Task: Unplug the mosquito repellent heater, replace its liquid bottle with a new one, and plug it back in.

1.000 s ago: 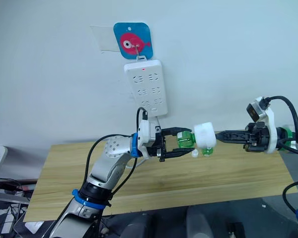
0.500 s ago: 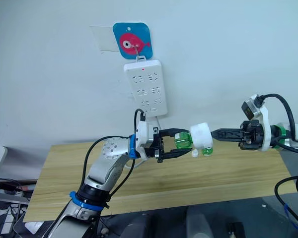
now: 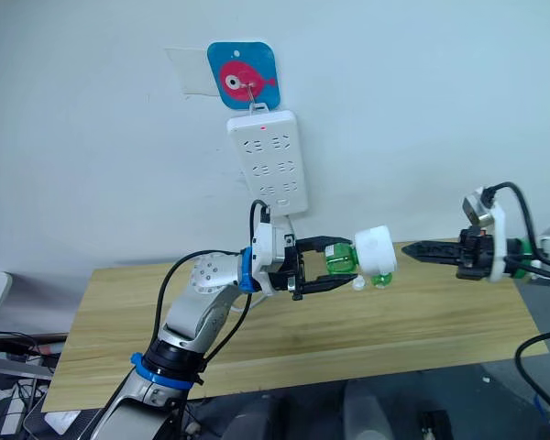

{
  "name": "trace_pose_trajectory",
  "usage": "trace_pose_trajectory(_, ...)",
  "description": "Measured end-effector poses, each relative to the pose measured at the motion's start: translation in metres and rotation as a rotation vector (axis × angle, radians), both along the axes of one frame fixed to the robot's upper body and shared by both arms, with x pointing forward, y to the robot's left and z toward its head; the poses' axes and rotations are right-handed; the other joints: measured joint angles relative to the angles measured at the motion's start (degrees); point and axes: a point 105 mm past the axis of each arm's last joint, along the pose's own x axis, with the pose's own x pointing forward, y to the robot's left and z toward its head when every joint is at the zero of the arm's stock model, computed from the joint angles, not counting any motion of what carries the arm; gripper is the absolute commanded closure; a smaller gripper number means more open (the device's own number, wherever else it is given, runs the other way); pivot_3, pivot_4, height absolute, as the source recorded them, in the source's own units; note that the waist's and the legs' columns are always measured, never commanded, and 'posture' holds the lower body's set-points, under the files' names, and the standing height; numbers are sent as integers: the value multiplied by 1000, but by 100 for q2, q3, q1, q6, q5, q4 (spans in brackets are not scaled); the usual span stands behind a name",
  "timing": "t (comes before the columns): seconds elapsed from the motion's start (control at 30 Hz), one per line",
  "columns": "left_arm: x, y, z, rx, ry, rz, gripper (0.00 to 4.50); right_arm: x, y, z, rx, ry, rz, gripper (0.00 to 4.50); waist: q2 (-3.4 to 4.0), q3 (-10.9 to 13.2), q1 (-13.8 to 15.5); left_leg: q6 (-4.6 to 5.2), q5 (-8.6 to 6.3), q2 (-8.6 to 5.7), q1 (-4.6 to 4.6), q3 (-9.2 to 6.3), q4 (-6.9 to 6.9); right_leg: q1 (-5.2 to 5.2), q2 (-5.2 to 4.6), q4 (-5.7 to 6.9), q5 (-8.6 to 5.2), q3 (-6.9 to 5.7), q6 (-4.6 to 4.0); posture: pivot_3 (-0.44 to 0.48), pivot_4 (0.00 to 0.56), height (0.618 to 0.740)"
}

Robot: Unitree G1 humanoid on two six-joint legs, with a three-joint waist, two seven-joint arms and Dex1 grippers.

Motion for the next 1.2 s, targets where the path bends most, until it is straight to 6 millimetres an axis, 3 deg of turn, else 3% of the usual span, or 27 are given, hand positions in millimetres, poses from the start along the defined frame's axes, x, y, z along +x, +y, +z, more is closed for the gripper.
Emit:
trace_pose_trajectory(0.23,-1,-3,2,-5,4,-10,2238,3,26,-12,25,4,67,4465,0,0,8,0,0,0,-2,-3,0,-2,-2,0,0,-1,0,-181,225,740)
trace_pose_trajectory(0.47,2,-2,2,-3,5,12,2238,-38,38,-13,56,55,227,4465,0,0,25,0,0,-3,-7,-12,2,-1,-4,-2,0,-5,0,-167,227,740)
trace_pose_trajectory(0.8,2,-1,1,-3,-9,19,2238,-62,50,33,117,-41,369,4465,0,0,0,0,0,2,-1,-4,6,1,-1,3,1,-2,1,-179,222,740)
trace_pose_trajectory(0.97,2,-1,-1,10,-9,18,2238,-58,62,56,130,-118,392,4465,-1,1,1,1,0,1,-4,-5,4,1,-2,-1,1,-3,1,-182,220,740)
trace_pose_trajectory(1.07,1,-1,-3,22,-8,17,2238,-46,71,65,112,-191,343,4465,-1,1,2,1,-1,1,-6,-7,4,0,-2,-1,1,-4,1,-181,217,740)
trace_pose_trajectory(1.2,0,0,-6,31,-5,8,2238,-30,81,65,83,-242,274,4465,-1,1,10,1,-1,0,-9,-10,4,-1,-4,-3,1,-5,1,-181,217,740)
